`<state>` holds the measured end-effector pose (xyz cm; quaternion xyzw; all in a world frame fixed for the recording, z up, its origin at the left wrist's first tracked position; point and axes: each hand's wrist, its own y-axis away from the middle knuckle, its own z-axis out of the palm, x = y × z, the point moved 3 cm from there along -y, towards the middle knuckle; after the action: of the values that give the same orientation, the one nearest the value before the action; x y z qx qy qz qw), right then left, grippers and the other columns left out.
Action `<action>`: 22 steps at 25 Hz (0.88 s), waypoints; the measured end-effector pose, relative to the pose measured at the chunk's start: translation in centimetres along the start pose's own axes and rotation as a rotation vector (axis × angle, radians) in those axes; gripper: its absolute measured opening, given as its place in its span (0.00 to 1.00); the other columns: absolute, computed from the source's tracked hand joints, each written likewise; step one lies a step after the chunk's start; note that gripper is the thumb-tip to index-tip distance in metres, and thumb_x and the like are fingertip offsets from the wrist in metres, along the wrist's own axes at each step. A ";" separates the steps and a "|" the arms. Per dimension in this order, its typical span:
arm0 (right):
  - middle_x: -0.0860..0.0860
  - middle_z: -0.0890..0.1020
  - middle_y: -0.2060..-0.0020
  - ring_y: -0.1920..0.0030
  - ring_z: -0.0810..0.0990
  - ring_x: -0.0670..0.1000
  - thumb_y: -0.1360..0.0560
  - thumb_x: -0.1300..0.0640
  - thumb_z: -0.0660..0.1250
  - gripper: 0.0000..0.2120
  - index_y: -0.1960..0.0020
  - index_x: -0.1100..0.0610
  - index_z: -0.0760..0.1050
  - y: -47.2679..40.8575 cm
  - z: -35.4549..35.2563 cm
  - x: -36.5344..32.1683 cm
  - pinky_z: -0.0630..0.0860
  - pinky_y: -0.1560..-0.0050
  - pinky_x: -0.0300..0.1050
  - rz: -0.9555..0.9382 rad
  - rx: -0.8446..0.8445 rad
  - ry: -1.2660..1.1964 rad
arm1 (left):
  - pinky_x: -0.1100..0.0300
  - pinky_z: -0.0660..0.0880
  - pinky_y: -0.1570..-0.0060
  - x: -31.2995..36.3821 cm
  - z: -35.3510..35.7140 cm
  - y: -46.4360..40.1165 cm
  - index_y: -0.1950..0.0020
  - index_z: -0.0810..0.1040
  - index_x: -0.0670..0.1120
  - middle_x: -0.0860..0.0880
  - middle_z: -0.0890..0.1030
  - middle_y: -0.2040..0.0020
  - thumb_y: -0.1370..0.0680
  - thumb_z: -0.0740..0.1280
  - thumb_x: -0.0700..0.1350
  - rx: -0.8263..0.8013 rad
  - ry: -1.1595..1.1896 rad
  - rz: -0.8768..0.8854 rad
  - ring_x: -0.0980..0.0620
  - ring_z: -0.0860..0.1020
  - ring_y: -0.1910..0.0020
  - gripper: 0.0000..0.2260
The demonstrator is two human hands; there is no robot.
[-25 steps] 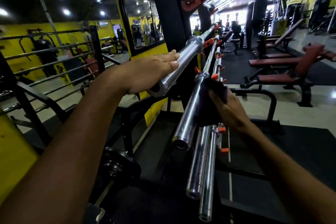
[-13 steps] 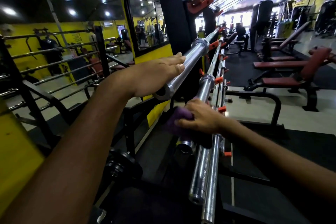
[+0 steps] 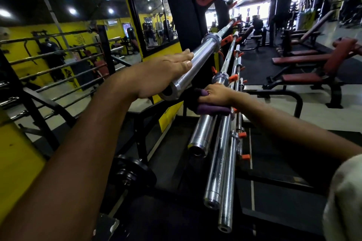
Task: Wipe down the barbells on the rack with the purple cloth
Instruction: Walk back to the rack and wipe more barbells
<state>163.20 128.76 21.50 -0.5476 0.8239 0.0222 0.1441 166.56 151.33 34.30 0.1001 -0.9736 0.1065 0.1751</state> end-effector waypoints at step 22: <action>0.51 0.82 0.53 0.45 0.77 0.51 0.24 0.39 0.69 0.18 0.50 0.55 0.79 9.9 2.6 -9.3 0.59 0.36 0.42 -0.336 -0.009 0.019 | 0.65 0.53 0.32 -0.5 0.6 -0.2 0.20 0.61 0.51 0.59 0.58 0.21 0.14 0.54 0.52 0.027 0.084 0.021 0.61 0.57 0.23 0.22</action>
<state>158.12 141.50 20.25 -0.6784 0.7220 -0.0037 0.1356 166.92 151.10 33.62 0.0875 -0.9649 0.1256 0.2134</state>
